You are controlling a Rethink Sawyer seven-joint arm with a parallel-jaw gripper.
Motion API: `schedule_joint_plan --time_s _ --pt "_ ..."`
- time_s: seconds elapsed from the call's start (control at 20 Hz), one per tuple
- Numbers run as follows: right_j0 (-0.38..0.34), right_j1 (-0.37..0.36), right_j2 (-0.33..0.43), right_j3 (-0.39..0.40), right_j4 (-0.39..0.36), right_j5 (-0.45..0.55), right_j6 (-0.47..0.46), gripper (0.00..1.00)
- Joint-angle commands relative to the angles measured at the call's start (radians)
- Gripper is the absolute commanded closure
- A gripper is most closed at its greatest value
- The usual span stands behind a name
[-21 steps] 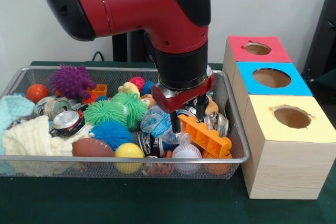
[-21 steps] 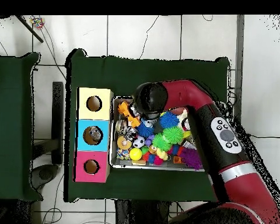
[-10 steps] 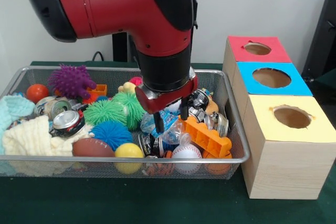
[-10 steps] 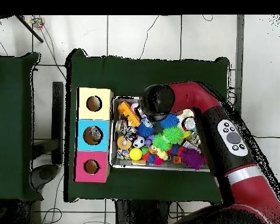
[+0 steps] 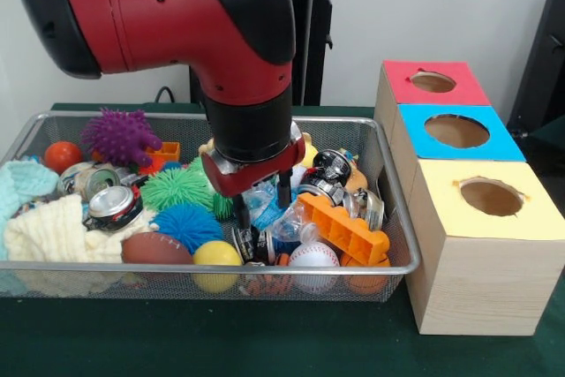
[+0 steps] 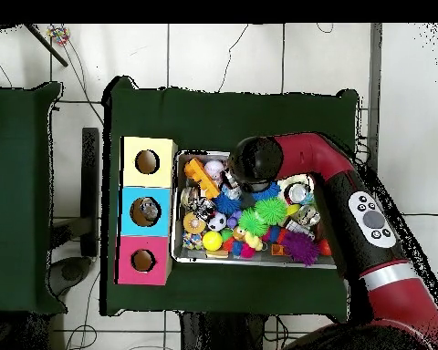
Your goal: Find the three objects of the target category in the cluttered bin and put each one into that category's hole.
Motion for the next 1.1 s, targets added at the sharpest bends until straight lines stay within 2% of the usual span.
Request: schedule_joint_plan --time_s 0.05,0.5,1.1 --pt "-0.020 0.071 -0.025 0.028 -0.069 0.086 -0.387 0.00" --pt "-0.032 0.111 -0.014 0.057 -0.057 0.141 -0.447 0.00" --pt "-0.023 0.115 -0.030 0.083 -0.026 0.219 -0.485 0.00"
